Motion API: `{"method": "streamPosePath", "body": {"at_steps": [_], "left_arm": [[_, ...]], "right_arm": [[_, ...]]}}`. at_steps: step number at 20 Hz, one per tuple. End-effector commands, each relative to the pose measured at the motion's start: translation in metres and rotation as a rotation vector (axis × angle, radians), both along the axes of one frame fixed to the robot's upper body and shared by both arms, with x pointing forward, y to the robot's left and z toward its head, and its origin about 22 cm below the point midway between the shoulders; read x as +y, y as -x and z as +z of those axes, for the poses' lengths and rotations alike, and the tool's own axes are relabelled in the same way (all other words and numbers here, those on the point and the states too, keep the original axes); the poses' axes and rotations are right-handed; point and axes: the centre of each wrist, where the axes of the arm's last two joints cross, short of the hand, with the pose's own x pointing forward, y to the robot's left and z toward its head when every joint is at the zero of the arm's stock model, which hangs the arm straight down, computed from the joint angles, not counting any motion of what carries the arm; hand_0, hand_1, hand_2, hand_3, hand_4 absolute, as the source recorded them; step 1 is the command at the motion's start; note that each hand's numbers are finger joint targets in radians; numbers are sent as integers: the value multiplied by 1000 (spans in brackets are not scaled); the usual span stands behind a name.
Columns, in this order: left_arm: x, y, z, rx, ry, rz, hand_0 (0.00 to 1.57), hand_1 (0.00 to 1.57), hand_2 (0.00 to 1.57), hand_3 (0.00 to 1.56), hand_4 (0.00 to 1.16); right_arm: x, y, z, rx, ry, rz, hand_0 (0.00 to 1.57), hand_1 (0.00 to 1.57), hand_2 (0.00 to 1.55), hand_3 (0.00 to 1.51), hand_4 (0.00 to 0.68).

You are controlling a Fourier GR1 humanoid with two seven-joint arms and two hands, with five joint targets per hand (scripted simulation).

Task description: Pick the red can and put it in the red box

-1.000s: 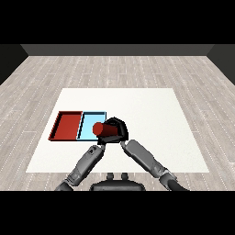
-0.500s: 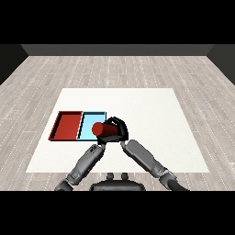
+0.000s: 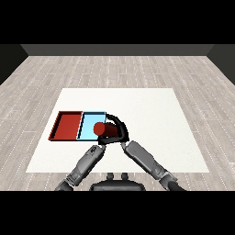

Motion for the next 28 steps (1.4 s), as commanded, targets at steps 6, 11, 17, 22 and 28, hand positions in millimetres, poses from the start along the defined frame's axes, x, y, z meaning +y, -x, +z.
{"method": "streamPosePath", "body": {"at_steps": [6,11,17,22,28], "left_arm": [[9,-6,-1,11,12,32,1571,1571,1571,1504,1144],[10,-11,8,21,7,25,1571,1571,1571,1505,1139],[48,-11,-4,-13,-40,68,1571,1571,1571,1482,1138],[69,-20,0,-30,-179,141,1571,1571,1571,1472,1134],[151,-27,11,-8,-340,278,1571,1571,1560,1467,1115]], "right_arm": [[-15,0,8,-12,0,-29,0,0,0,0,0],[-42,-1,13,-72,-46,-102,0,0,0,0,0],[-99,6,39,-125,-97,-154,0,0,0,0,0],[-150,20,26,-99,-81,-218,0,0,0,0,0],[-195,44,-9,-35,-27,-345,0,0,0,0,0]]}}
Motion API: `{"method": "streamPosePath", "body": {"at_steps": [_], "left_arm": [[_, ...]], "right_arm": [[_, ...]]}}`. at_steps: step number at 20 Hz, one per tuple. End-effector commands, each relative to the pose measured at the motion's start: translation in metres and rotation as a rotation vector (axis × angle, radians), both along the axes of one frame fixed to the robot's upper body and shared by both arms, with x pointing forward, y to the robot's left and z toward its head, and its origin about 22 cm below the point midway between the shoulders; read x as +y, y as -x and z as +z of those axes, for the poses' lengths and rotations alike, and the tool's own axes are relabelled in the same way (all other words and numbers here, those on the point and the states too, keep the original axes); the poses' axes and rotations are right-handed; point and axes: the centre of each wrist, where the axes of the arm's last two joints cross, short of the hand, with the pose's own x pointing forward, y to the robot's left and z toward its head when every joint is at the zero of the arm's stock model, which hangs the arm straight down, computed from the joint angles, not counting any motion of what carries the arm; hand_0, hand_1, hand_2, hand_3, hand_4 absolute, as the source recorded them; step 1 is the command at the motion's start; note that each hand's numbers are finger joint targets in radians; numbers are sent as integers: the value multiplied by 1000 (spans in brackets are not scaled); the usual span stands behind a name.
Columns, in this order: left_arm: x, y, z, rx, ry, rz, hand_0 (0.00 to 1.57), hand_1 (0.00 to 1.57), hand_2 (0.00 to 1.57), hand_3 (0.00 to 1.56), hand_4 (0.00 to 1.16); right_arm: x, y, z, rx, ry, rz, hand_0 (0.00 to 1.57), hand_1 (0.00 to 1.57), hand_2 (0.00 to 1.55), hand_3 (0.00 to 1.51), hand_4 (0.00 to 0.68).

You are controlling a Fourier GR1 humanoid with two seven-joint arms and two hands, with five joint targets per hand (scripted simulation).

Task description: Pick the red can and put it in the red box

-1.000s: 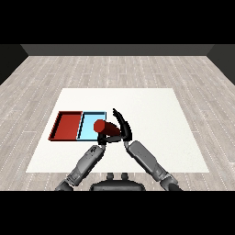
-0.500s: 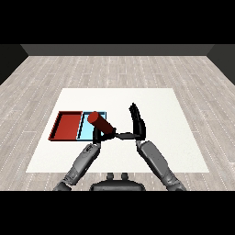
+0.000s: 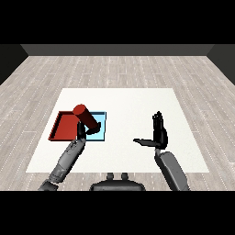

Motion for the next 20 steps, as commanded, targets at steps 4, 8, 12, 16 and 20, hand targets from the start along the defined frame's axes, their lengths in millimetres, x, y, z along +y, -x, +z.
{"method": "streamPosePath", "body": {"at_steps": [4,8,12,16,20], "left_arm": [[96,-14,8,68,-107,173,1571,1571,1555,1462,1091],[117,-28,-5,172,-166,242,1571,1571,1567,1498,1115],[148,-55,13,263,-192,285,1571,1571,1550,1466,1092],[147,-53,-20,343,-217,335,1571,1571,1564,1493,1058],[149,-53,-28,461,-245,362,1554,1554,1459,1432,1010]], "right_arm": [[-47,-9,-7,44,52,-81,0,0,0,0,0],[-38,6,-7,90,75,-128,0,0,0,0,0],[-57,10,-20,134,86,-147,0,0,0,0,0],[-55,-6,-25,156,107,-150,0,0,0,0,0],[-59,-18,-28,143,48,-128,0,0,0,0,0]]}}
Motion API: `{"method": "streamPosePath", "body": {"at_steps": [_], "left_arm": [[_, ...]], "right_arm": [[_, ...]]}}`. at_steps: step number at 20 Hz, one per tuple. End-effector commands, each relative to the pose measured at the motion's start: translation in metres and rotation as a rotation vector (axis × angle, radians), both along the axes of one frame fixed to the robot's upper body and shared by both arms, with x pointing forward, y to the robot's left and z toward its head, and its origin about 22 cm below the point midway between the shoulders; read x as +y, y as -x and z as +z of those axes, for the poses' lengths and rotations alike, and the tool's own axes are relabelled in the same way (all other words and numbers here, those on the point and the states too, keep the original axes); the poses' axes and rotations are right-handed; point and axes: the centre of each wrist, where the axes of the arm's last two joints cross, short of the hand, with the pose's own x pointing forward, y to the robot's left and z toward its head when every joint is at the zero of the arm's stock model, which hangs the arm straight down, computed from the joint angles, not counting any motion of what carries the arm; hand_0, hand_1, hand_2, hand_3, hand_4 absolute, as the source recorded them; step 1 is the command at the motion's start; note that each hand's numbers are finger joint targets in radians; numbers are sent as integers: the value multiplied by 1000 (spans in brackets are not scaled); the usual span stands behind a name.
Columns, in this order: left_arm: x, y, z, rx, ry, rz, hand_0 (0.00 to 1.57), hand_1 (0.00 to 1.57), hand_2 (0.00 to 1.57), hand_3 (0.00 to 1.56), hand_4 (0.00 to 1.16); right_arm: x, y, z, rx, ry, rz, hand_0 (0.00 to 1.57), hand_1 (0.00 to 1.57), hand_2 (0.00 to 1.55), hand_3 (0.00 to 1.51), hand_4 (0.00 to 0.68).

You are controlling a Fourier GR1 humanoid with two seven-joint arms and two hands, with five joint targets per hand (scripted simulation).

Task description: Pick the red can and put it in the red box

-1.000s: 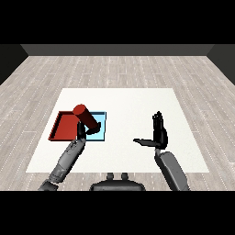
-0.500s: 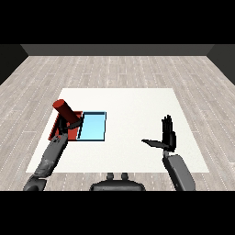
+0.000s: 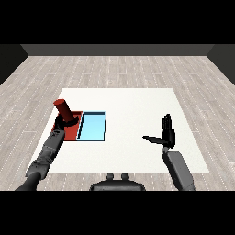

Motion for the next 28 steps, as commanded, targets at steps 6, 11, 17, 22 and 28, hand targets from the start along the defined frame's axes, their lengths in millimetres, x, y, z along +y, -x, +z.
{"method": "streamPosePath", "body": {"at_steps": [6,11,17,22,28], "left_arm": [[15,27,-39,316,-14,149,593,593,628,406,781],[12,43,-58,339,64,299,1106,1106,1049,0,657],[42,44,-41,440,135,196,0,0,0,0,0],[51,36,-27,401,79,198,0,0,0,0,0],[23,0,2,16,155,76,0,0,0,0,0]], "right_arm": [[-2,-9,-24,8,0,-19,0,0,0,0,0],[0,-12,-27,8,-20,-3,0,0,0,0,0],[8,-22,-17,-26,-32,-12,0,0,0,0,0],[-4,-13,-17,-31,-50,-22,0,0,0,0,0],[-7,-14,-11,-59,-66,8,0,0,0,0,0]]}}
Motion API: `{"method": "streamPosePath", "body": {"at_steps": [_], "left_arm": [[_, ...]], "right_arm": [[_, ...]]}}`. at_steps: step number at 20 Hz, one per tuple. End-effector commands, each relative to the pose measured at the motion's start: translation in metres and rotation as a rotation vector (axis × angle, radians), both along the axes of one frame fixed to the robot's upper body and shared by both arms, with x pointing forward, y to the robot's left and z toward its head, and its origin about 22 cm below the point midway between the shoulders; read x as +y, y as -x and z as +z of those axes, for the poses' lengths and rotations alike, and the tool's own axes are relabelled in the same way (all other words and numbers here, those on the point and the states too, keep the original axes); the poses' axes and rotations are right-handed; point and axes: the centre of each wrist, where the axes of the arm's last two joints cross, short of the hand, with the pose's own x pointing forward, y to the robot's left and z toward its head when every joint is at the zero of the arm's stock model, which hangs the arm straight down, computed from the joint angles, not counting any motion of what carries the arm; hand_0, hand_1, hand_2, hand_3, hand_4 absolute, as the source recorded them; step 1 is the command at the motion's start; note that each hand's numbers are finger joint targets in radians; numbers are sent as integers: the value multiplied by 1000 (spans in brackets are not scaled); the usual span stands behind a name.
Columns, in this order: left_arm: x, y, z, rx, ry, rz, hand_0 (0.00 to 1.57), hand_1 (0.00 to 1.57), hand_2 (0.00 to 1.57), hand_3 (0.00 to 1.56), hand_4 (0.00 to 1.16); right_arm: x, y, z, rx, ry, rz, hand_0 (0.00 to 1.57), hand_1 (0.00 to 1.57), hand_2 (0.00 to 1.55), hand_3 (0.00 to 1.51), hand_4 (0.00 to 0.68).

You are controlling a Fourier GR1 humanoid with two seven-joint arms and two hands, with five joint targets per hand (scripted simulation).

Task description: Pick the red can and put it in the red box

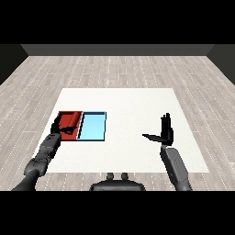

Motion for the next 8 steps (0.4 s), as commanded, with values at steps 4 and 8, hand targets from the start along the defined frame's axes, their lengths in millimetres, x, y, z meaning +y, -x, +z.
{"method": "streamPosePath", "body": {"at_steps": [4,8], "left_arm": [[-7,-26,37,-414,140,-197,670,670,381,0,0],[-22,-12,17,-550,213,-320,0,0,0,0,0]], "right_arm": [[7,-4,15,-54,-12,61,0,0,0,0,0],[9,12,4,-44,16,127,0,0,0,0,0]]}}
